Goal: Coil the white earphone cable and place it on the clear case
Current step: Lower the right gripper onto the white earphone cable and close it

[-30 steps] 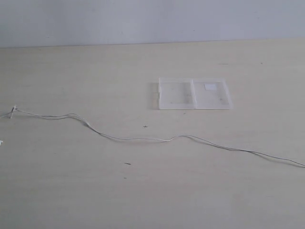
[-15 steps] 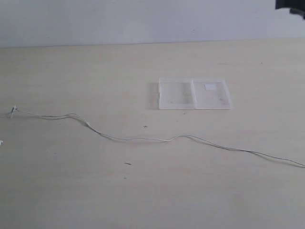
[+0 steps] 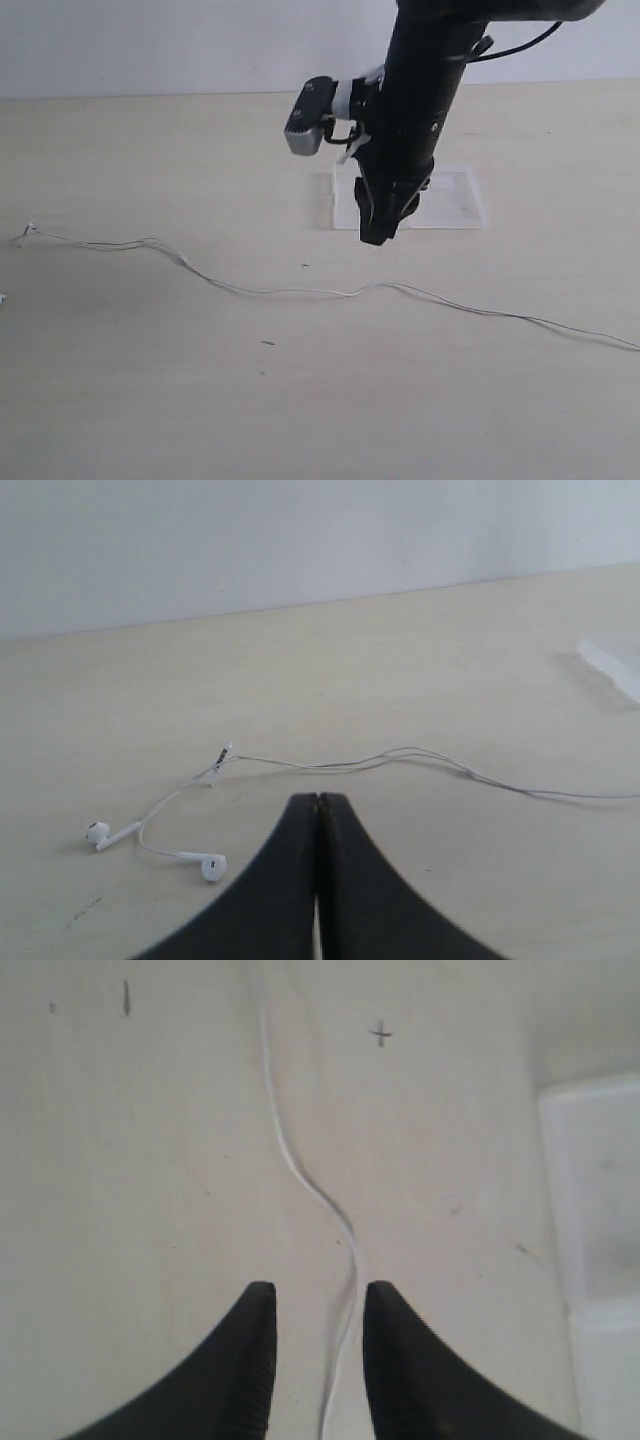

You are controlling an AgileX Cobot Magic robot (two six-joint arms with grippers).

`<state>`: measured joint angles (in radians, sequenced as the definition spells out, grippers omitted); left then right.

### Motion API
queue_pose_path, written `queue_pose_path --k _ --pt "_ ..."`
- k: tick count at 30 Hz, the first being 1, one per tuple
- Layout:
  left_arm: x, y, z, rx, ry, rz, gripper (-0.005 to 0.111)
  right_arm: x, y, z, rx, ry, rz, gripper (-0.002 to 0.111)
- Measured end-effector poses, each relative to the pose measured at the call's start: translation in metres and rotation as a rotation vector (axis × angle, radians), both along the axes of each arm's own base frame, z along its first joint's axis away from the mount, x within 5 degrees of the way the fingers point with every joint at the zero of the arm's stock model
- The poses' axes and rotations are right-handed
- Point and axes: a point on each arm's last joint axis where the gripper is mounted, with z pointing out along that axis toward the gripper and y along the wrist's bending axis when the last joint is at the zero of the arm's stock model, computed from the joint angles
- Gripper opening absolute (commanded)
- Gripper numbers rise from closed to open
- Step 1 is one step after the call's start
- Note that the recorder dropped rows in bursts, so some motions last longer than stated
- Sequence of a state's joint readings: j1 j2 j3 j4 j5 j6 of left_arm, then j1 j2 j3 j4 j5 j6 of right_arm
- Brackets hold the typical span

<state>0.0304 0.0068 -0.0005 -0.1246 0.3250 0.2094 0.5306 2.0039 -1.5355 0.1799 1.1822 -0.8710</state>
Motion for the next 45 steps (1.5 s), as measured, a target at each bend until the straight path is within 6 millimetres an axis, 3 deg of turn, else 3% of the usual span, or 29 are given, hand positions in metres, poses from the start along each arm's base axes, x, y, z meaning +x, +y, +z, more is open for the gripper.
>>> queue_pose_path --k 4,10,22,32,38,45 --pt "0.000 -0.002 0.000 0.000 0.000 -0.028 0.000 0.000 0.004 -0.019 -0.050 0.041 0.031 0.032" --pt "0.000 -0.003 0.000 0.000 0.000 -0.048 0.000 0.003 0.002 -0.043 -0.114 0.082 0.023 0.043" --pt "-0.001 -0.007 0.000 0.000 0.000 -0.124 0.000 -0.011 -0.011 -0.081 -0.171 0.084 -0.046 0.043" --pt "-0.001 -0.008 0.000 0.000 0.000 -0.157 0.000 -0.001 -0.007 -0.084 -0.126 -0.034 -0.072 0.043" --pt "-0.001 -0.008 0.000 0.000 0.000 -0.157 0.000 -0.012 0.014 -0.087 -0.190 -0.111 0.042 0.043" --pt "-0.001 -0.008 0.000 0.000 0.000 -0.157 0.000 -0.013 0.018 -0.090 -0.189 -0.117 0.033 0.043"
